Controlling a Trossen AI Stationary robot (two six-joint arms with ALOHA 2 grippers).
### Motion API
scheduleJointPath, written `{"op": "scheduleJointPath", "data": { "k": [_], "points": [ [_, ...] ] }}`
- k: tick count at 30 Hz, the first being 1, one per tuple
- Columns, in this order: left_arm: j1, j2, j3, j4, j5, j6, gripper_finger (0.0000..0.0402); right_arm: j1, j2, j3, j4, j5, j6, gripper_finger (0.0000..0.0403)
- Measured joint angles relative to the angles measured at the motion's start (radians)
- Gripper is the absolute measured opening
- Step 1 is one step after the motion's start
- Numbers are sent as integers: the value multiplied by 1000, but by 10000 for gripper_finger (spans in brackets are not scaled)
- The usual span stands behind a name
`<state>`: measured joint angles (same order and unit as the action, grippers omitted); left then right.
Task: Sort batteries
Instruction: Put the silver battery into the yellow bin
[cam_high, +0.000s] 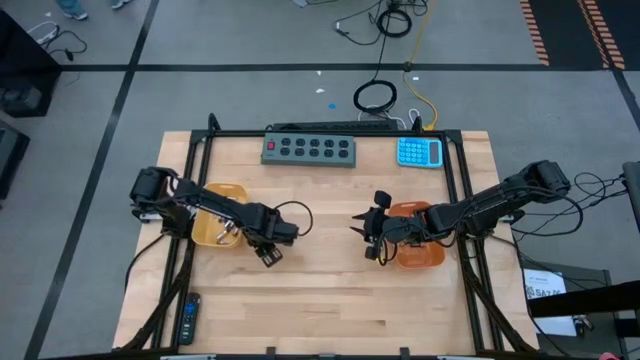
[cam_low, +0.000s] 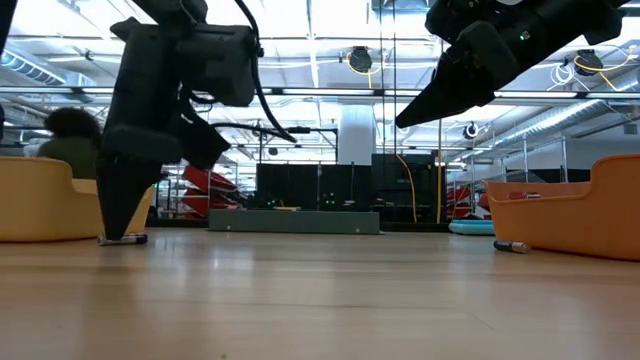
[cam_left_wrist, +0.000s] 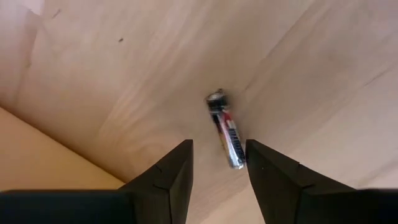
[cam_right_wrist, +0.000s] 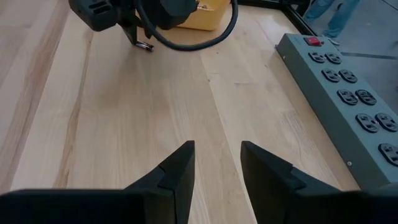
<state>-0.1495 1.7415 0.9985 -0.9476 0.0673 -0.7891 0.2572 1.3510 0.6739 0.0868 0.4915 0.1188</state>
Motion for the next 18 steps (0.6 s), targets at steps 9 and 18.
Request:
{"op": "scheduleJointPath", "data": {
  "k": [9, 18],
  "points": [
    [-4, 64, 7, 16, 12, 172, 125, 0, 0, 0, 0, 0, 0, 121],
    [-41, 58, 30, -4, 2, 248, 21, 0, 0, 0, 0, 0, 0, 121]
  ]
}}
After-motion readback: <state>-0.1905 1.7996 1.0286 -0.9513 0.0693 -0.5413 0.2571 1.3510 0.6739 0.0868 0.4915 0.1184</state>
